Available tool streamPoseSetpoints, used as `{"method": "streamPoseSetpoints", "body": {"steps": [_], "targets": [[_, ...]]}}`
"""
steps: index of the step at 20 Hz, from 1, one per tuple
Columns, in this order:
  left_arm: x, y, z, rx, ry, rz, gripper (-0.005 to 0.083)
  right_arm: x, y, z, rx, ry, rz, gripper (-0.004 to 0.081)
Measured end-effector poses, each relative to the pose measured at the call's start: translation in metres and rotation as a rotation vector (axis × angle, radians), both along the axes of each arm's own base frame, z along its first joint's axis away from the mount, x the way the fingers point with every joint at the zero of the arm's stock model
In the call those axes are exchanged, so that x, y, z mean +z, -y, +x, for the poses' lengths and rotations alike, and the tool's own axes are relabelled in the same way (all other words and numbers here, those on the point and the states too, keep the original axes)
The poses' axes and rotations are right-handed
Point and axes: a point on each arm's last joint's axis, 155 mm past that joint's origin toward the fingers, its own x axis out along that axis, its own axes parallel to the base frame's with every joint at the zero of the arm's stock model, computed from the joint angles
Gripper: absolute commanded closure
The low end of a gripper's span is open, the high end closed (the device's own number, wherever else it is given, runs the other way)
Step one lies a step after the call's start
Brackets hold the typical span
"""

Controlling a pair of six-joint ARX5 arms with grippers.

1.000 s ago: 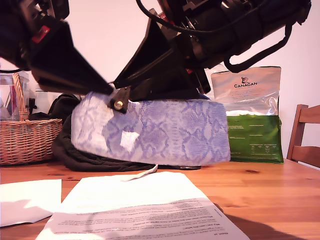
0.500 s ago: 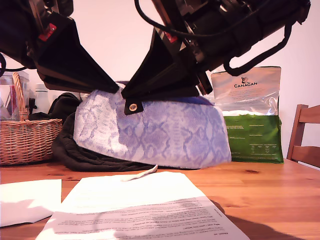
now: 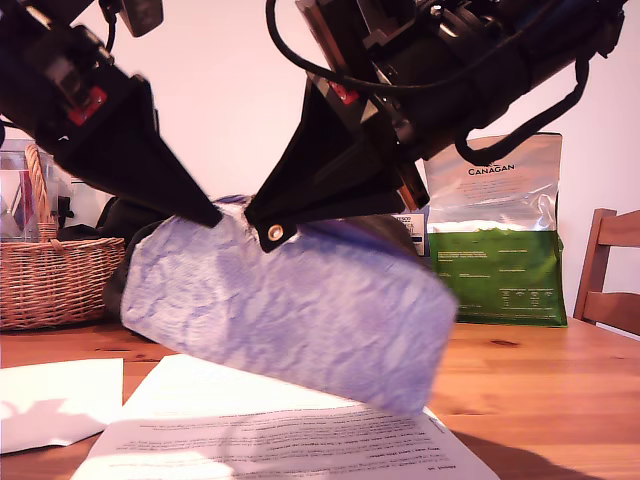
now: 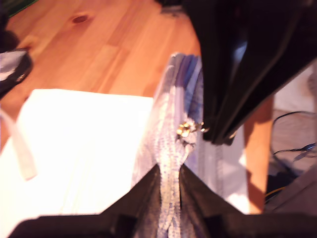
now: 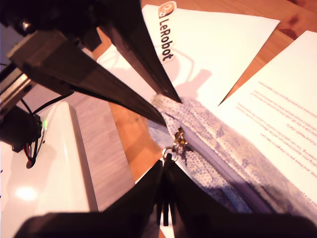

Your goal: Open the zipper in the zip bag in front of you

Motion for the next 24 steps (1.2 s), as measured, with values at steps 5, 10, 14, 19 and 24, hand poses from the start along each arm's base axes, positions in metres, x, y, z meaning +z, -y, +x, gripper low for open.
{"method": "streamPoseSetpoints", "body": {"steps": [5,10,14,19,24], "targets": [[-0.003,-0.005,0.005,0.004,0.047,0.046,0.0795,-0.001,0.001,0.000,-0.004,-0.003,-0.006,0.0783],[-0.005,-0.010,0.013,0.014,0.096,0.089,0.0795,-0.004,0.004,0.001,-0.013,-0.012,-0.018,0.0783],[-0.005,-0.018,0.020,0.044,0.101,0.093,0.0795,-0.012,0.017,0.007,-0.040,-0.044,-0.053,0.0783],[-0.001,-0.024,0.026,0.062,0.094,0.066,0.0795,-0.022,0.033,0.011,-0.056,-0.072,-0.092,0.0783],[0.012,-0.020,0.032,0.071,0.086,-0.025,0.0795,-0.037,0.059,0.018,-0.087,-0.089,-0.178,0.0783]]}}
